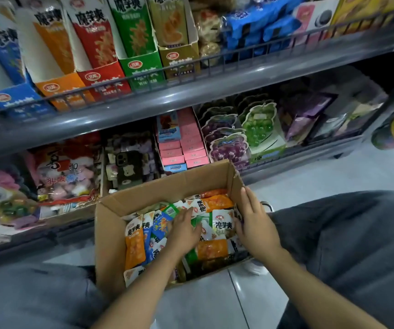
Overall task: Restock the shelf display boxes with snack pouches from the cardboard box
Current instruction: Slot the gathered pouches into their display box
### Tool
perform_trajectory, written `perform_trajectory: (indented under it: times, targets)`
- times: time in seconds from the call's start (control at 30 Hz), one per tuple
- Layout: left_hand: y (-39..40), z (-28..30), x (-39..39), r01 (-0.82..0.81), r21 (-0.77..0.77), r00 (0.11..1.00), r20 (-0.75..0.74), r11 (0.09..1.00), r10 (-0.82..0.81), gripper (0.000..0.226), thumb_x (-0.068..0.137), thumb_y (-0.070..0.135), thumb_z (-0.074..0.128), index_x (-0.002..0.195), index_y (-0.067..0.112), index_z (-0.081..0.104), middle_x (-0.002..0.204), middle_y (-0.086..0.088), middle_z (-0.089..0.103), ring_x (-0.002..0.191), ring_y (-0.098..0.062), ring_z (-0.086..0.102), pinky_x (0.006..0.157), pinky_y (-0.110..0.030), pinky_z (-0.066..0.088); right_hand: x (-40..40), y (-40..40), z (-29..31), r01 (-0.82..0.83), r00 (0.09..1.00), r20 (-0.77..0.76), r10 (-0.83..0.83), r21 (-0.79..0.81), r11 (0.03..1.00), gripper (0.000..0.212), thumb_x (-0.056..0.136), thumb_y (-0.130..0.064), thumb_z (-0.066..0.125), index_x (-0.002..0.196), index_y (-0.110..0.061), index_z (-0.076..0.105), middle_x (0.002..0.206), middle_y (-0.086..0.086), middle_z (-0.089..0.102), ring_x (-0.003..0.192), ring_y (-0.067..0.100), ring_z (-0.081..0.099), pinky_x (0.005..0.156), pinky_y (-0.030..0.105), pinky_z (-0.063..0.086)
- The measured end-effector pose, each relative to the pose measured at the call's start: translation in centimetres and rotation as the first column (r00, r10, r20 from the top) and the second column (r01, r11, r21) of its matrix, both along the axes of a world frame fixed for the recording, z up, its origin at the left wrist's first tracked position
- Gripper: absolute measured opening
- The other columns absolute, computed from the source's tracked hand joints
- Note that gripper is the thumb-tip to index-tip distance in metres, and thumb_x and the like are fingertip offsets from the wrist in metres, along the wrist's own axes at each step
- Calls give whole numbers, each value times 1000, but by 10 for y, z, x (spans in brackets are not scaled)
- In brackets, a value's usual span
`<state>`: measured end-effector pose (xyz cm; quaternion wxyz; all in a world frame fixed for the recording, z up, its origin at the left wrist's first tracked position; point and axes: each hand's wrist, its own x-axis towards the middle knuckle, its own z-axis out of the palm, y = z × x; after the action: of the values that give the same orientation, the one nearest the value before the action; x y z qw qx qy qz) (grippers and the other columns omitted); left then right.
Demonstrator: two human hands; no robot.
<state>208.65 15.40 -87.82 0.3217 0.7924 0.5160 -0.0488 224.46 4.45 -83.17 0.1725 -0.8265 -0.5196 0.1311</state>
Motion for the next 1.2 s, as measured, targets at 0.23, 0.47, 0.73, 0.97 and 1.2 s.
perform_trajectory:
  times: [0.23,0.47,0.73,0.97,1.2]
  targets:
    - [13,-30,7,131,-72,982,-125,989,-139,76,93,62,34,153,27,3,160,1,-7,147,-16,-7,115,-43,-4,2,0,-11,27,998,50,-28,19,999,71,89,-33,55,148,-9,25,155,6,23,113,30,54,68,36,55]
    - [24,-42,9,364,84,891,-323,928,-320,66,95,61,23,150,27,20,149,-6,31,139,-24,18,110,-44,12,3,-1,-16,9,999,42,-11,52,999,75,81,-30,64,145,-8,31,151,8,31,103,33,60,62,38,57]
    - [24,-59,34,108,30,993,34,994,-109,58,80,62,60,112,14,57,145,-10,39,133,-28,32,106,-39,33,2,-1,-16,26,1000,13,-27,80,996,76,78,-28,67,144,-8,35,149,8,34,99,33,62,61,37,58]
    - [29,-63,59,-81,-131,997,-27,988,78,75,61,49,83,121,17,51,120,-7,61,108,-28,58,92,-42,49,2,-1,-16,41,999,15,-43,116,992,75,79,-29,68,143,-8,36,147,8,39,97,30,63,60,35,57]
    - [32,-58,58,-79,-488,989,71,869,129,14,82,18,73,95,19,70,101,-6,72,89,-20,67,85,-37,55,2,-2,-16,47,999,0,-47,127,991,74,80,-28,67,144,-9,36,147,7,39,98,29,63,59,34,57]
